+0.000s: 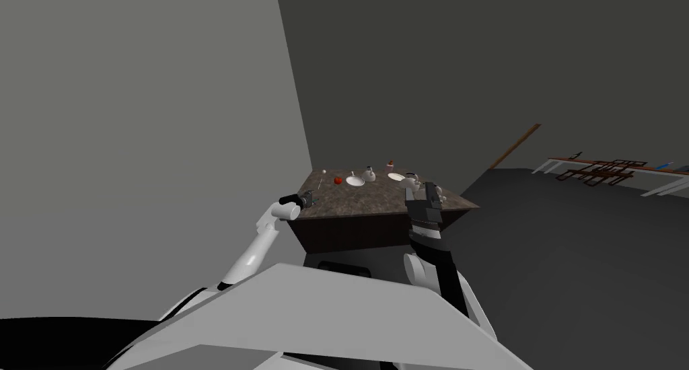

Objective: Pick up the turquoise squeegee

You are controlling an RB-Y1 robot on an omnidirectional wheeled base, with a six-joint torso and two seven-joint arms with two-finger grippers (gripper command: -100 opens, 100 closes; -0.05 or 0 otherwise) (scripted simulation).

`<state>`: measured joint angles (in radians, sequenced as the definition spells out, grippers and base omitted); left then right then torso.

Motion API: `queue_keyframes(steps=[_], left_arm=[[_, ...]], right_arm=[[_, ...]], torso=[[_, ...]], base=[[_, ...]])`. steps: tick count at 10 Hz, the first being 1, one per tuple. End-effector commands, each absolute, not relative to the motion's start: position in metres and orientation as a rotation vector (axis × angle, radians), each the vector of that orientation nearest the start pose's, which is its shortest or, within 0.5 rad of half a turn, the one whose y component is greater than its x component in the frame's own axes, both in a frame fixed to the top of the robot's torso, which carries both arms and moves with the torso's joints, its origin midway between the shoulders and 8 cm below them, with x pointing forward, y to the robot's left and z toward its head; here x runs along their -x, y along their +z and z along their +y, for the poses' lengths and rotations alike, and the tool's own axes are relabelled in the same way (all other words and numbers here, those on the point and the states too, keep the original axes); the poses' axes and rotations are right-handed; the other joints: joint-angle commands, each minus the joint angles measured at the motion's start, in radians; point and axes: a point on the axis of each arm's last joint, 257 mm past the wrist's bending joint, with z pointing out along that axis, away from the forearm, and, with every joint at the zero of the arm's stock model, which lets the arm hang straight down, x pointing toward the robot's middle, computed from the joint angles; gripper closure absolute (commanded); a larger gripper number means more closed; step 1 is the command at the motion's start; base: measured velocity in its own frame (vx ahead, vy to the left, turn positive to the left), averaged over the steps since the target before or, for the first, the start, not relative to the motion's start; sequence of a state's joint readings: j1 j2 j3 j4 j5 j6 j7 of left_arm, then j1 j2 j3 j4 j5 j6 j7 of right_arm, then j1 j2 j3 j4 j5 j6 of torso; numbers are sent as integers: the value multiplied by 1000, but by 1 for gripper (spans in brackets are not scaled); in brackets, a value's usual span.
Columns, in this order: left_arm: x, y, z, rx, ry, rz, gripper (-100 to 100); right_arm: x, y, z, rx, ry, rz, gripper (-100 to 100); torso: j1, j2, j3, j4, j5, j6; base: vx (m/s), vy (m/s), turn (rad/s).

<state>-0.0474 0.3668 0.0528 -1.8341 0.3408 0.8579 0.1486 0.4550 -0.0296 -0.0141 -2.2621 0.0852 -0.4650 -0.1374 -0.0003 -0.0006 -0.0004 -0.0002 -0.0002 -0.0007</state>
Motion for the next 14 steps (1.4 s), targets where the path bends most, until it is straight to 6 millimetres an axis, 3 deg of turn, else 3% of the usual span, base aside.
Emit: queue_keyframes(steps=[1, 14], left_arm=[[-519, -265, 314, 1727, -937, 1575, -100], [-496, -302, 333, 1995, -706, 1704, -100]], right_arm=[[-358, 24, -268, -648, 1373, 659, 0], [-358, 24, -268, -648, 1373, 659, 0]], torso=[[0, 0, 0, 0, 0, 0], [1, 0, 0, 0, 0, 0]], base=[[18, -9, -98], [11, -1, -48]])
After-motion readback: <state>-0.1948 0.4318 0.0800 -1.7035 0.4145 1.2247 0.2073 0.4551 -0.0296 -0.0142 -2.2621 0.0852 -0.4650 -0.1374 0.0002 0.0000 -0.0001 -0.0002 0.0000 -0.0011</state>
